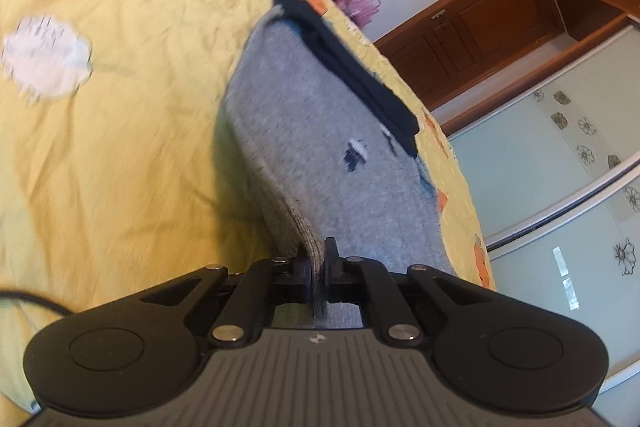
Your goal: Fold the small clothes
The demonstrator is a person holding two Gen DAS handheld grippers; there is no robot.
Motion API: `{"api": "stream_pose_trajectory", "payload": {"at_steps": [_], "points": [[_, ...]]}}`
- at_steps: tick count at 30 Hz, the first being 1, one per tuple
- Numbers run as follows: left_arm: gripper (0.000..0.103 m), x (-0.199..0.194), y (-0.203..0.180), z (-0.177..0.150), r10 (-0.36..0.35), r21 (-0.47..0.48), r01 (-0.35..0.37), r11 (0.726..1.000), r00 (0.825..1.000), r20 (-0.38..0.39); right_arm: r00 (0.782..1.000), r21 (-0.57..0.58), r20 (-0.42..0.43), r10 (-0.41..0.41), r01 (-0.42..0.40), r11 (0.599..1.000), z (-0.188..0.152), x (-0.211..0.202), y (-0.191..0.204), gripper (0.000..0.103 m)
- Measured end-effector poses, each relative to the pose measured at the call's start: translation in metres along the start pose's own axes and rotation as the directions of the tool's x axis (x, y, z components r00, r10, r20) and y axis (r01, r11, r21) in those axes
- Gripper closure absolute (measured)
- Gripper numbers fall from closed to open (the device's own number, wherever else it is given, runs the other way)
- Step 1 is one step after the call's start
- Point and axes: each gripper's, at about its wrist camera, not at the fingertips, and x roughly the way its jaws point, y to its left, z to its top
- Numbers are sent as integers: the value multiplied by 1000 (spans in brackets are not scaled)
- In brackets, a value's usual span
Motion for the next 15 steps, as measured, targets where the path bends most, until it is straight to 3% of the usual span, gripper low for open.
{"api": "stream_pose_trajectory", "payload": {"at_steps": [7,11,15], "points": [[98,-4,-41,52,-52,63,48,997,997,54,994,0,56,98,-98,995,42,-3,17,88],[98,13,-64,94,-44,119,34,992,996,82,982,-7,115,148,-149,989,87,0,24,88],[98,43,-71,142,-40,99,29,995,993,111,975,-7,161,156,-157,988,144,18,23,88]]}}
